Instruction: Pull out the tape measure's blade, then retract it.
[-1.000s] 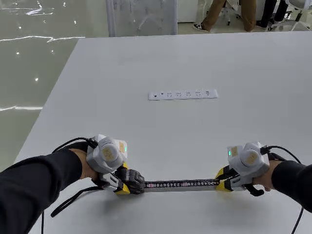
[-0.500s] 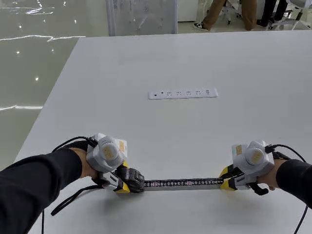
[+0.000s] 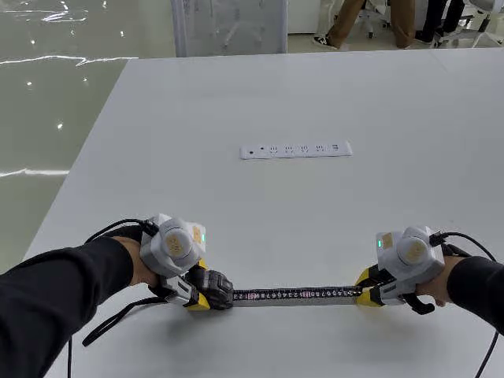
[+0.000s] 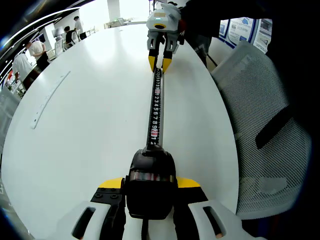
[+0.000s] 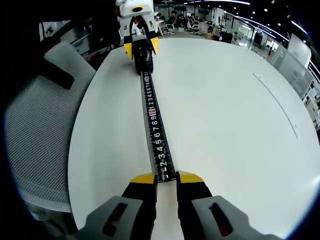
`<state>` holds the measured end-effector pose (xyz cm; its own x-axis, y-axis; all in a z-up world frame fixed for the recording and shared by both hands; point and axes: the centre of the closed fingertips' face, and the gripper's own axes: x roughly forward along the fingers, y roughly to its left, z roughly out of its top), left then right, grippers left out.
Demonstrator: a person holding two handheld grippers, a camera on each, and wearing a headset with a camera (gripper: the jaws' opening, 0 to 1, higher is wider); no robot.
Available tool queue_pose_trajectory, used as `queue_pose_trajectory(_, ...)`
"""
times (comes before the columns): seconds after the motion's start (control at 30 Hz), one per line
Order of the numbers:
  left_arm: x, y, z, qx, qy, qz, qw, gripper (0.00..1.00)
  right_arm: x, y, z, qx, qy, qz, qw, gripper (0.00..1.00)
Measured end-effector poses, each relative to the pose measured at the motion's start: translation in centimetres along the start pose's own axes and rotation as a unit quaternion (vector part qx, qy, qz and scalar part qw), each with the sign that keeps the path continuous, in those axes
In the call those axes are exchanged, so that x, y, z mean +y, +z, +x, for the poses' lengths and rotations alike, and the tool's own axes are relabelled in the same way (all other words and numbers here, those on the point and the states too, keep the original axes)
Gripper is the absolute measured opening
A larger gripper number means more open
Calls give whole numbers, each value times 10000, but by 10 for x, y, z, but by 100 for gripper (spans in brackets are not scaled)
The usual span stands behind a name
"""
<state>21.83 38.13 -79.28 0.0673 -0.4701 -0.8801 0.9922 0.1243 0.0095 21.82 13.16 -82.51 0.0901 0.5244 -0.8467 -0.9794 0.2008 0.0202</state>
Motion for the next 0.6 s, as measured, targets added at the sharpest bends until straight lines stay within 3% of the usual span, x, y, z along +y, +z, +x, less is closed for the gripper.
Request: queue_pose_trajectory(0.6, 1, 0, 1, -16, -5, -21, 10000, 33, 0, 0, 0, -7, 9, 52, 10000, 11)
